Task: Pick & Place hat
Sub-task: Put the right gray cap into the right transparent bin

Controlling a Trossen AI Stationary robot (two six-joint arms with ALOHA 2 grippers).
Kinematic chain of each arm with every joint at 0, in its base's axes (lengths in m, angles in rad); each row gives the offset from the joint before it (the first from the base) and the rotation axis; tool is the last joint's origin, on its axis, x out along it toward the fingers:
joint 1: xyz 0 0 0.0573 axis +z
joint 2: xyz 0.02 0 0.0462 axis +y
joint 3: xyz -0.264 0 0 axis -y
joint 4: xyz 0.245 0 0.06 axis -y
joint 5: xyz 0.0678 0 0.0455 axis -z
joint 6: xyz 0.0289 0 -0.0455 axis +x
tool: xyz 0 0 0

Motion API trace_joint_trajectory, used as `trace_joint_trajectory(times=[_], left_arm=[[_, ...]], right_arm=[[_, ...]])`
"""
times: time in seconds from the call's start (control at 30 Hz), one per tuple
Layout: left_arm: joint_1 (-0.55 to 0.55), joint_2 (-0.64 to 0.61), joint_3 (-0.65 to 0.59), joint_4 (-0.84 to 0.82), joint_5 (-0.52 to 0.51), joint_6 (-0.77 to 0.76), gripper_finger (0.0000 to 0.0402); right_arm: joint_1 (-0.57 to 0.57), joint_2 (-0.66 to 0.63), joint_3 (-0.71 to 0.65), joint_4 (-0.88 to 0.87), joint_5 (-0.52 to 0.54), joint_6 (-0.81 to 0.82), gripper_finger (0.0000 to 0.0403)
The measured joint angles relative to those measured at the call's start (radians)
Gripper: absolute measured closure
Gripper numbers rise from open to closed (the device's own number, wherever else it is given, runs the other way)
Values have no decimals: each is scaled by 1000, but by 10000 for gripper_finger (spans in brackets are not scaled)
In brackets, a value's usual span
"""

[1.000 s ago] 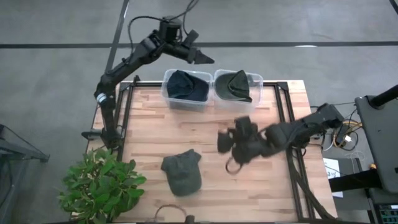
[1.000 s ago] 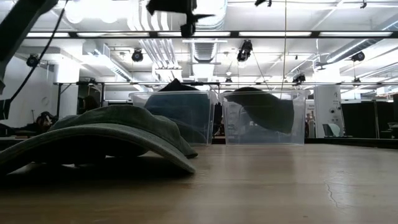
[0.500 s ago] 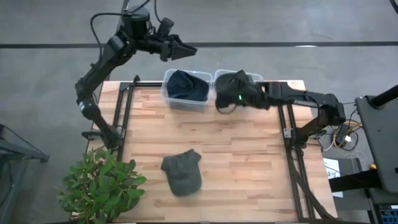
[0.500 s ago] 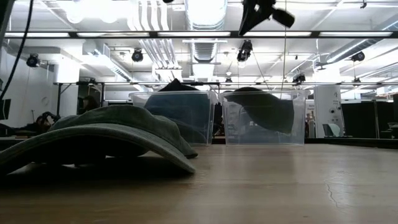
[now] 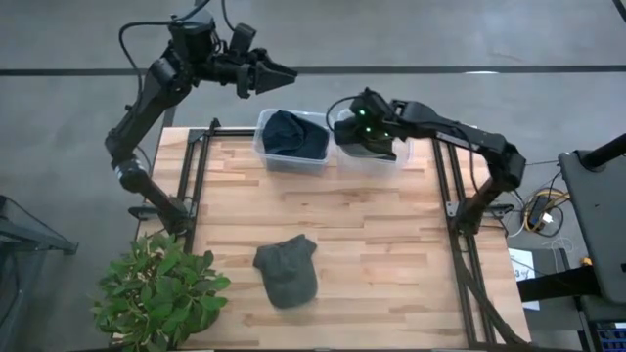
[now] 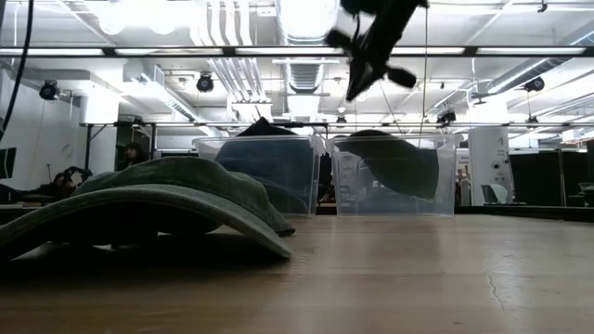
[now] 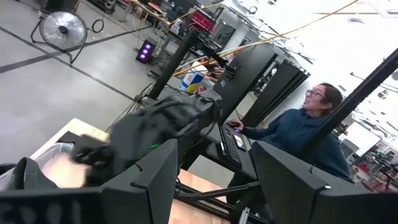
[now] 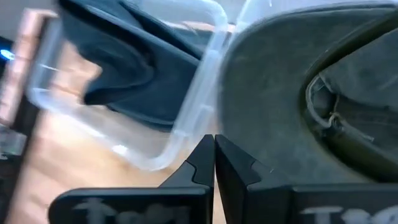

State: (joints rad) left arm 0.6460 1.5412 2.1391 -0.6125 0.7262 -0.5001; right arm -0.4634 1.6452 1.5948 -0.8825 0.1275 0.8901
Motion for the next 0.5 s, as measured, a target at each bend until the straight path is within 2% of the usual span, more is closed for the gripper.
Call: trace_joint_trajectory(times=[0.13,0.5], left_arm=[[0,-5,0,-34,-35,0,195],[0,-9,0,-95,-59,2,195]], right_arm=[[-47,60,0,0,-48,-60,394],[-103,161,0,-5,-78,-149,394]])
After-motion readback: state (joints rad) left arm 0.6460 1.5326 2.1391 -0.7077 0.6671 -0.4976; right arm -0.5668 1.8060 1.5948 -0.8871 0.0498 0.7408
